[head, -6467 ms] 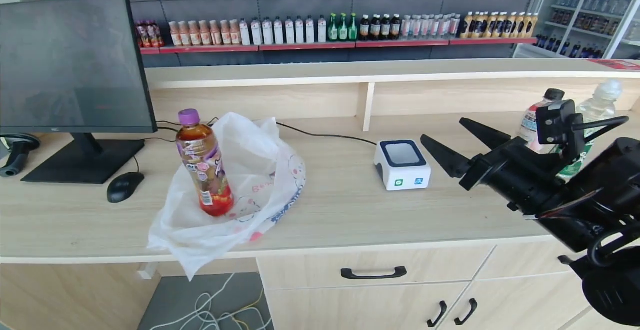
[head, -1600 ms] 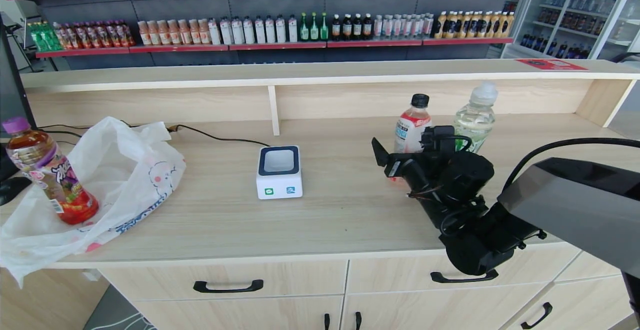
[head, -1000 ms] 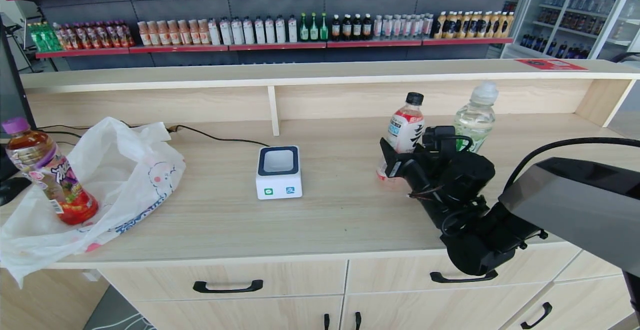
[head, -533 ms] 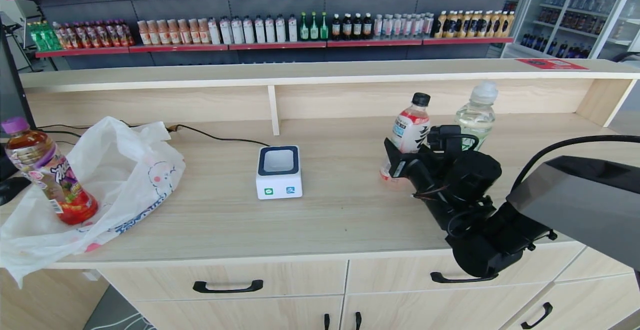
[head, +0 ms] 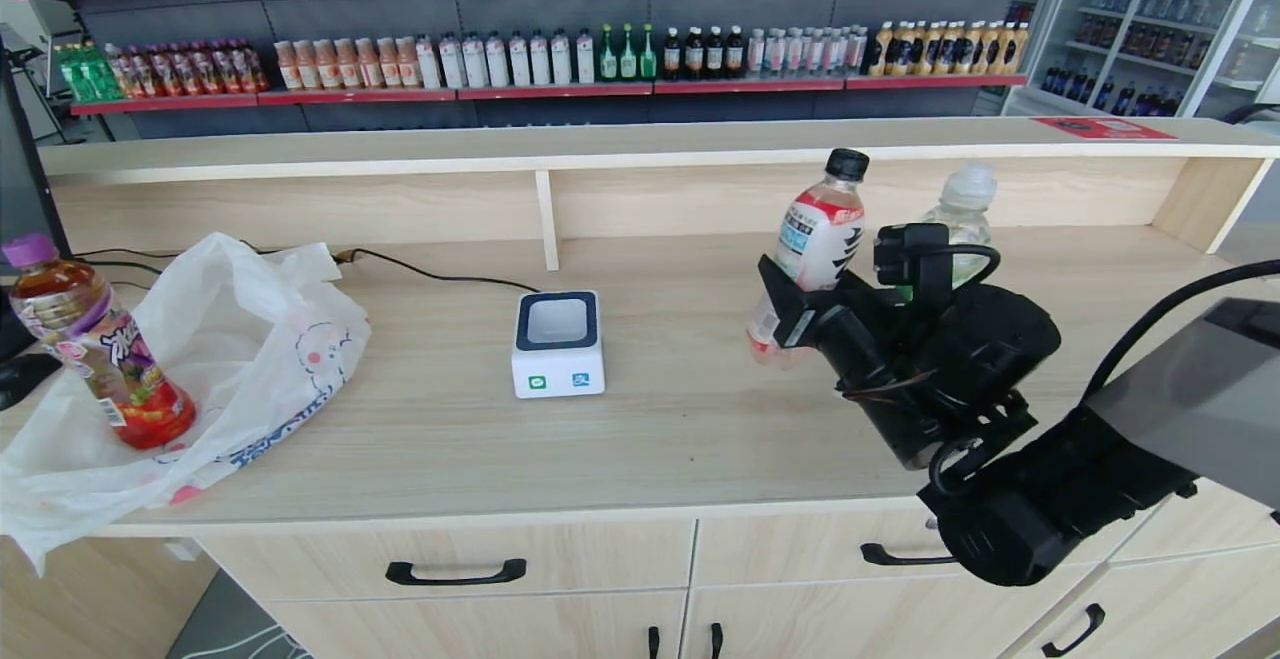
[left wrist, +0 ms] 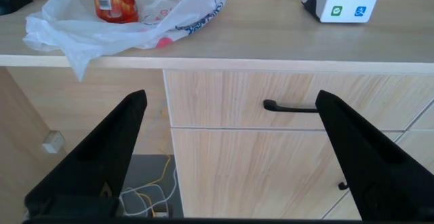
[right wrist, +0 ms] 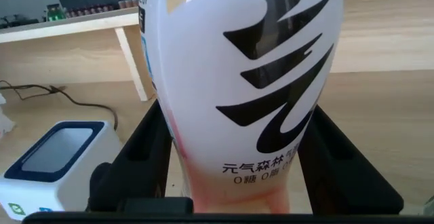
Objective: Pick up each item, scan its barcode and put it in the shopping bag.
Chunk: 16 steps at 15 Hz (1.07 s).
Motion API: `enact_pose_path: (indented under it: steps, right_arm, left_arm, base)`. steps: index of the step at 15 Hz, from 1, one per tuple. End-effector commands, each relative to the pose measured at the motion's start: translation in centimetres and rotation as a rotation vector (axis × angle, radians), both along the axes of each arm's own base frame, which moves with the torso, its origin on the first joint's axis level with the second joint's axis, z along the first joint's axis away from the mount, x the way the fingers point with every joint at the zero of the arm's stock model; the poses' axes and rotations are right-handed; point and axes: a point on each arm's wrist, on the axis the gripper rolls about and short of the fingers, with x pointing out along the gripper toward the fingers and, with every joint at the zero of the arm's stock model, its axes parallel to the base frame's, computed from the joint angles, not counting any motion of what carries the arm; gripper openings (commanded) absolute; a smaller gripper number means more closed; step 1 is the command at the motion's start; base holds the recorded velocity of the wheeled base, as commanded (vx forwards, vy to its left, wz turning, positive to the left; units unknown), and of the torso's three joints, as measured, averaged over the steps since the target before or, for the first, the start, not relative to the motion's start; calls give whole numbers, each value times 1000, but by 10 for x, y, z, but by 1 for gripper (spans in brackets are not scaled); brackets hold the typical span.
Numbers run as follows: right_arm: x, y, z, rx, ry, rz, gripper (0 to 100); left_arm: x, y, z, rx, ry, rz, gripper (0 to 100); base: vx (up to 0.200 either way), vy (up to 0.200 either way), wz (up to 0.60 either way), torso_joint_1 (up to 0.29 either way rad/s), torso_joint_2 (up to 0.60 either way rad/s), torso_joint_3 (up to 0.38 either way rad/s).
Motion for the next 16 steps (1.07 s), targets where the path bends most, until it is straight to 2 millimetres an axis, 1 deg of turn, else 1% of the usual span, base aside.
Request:
enact_pose_path:
  steps: [1,2,3,4,5,6,7,9,11,12,13,15,16]
  right_arm:
    - [-35,21,15,14,-18,104,0]
    - [-44,26,18,15,-19,129,0]
    - [-61,15,20,3,-2,131,0]
    - [-69,2,21,-7,11,114,0]
    - [-71,-5,24,-3,8,101,0]
    - [-79,-11,35,17,-22,102,0]
    - [-86,-14,41,26,-36,107,0]
    - [-108,-20,45,35,-33,139,0]
    - [-133,-16,54,74,-47,224,0]
    - [-147,-18,56,90,-44,259,0]
    - [-160,-26,55,81,-46,301,0]
    - [-177,-37,50,32,-60,503,0]
    - [-181,-39,50,18,-65,574,0]
  left_arm:
    - [0,0,0,-10,-1,1,100]
    - [0,0,0,-18,1,1,100]
    - [0,0,0,-22,-1,1,100]
    - [0,0,0,-22,1,3,100]
    - [0,0,0,-22,-1,3,100]
    - [0,0,0,-22,-1,3,100]
    - [0,0,0,-22,1,1,100]
    - [0,0,0,-22,-1,3,100]
    - [0,0,0,-22,-1,3,100]
    - [0,0,0,-22,1,1,100]
    - [0,0,0,-22,-1,3,100]
    - [0,0,0,-22,1,3,100]
    - [0,0,0,-22,-1,1,100]
  base:
    - [0,0,0,0,0,0]
    - [0,0,0,0,0,0]
    - [0,0,0,0,0,0]
    - [0,0,0,0,0,0]
    - [0,0,0,0,0,0]
    - [0,0,0,0,0,0]
    - [0,0,0,0,0,0]
    - [0,0,0,0,0,0]
    - [0,0,0,0,0,0]
    - [0,0,0,0,0,0]
    - [0,0,0,0,0,0]
    - [0,0,0,0,0,0]
    - [0,0,0,0,0,0]
